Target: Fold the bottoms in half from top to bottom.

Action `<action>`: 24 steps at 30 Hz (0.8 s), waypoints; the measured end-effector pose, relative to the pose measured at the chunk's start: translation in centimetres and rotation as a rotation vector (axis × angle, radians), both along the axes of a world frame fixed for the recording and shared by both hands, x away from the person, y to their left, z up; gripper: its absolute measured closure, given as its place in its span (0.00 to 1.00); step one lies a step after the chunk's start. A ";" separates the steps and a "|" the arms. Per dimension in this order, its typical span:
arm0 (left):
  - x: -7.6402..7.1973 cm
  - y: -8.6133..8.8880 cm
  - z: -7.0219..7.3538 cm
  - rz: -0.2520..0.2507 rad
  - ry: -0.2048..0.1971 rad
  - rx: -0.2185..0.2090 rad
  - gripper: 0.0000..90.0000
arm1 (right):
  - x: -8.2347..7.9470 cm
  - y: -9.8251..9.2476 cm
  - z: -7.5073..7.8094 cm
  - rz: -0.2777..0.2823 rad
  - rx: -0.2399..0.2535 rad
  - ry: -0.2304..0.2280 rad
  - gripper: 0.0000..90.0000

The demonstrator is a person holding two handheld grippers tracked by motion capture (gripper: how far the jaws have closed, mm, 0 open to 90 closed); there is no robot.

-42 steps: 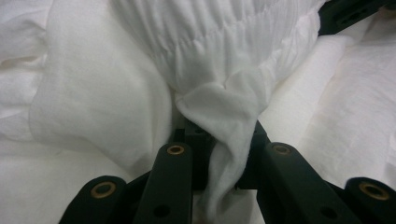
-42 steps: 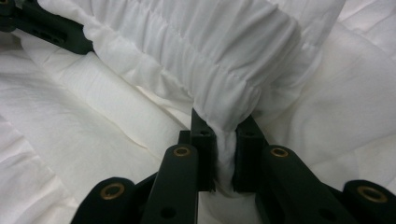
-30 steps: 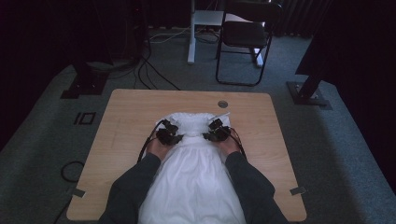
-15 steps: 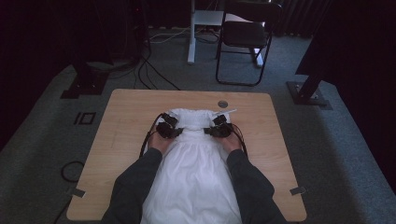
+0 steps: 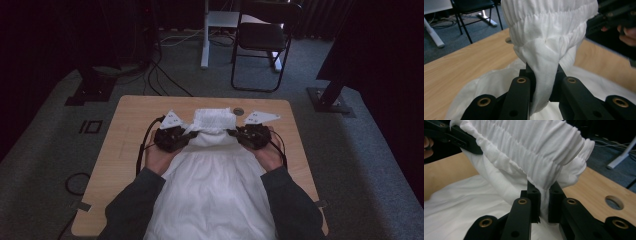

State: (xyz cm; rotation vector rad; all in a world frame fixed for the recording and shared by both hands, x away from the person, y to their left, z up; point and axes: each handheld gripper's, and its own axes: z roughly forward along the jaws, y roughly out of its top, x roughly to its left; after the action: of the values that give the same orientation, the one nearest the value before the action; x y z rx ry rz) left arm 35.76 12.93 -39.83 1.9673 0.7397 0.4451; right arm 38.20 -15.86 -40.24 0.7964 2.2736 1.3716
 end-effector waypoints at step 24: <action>-2.3 0.0 -14.5 -0.003 0.264 0.202 0.90 | -4.1 2.4 -14.9 0.021 -0.178 0.274 0.92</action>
State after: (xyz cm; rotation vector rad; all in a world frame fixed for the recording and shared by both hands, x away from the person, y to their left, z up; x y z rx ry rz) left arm 33.50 12.89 -54.38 2.2453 0.8850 0.2679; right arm 34.06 -13.46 -55.13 0.9521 2.5744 1.1051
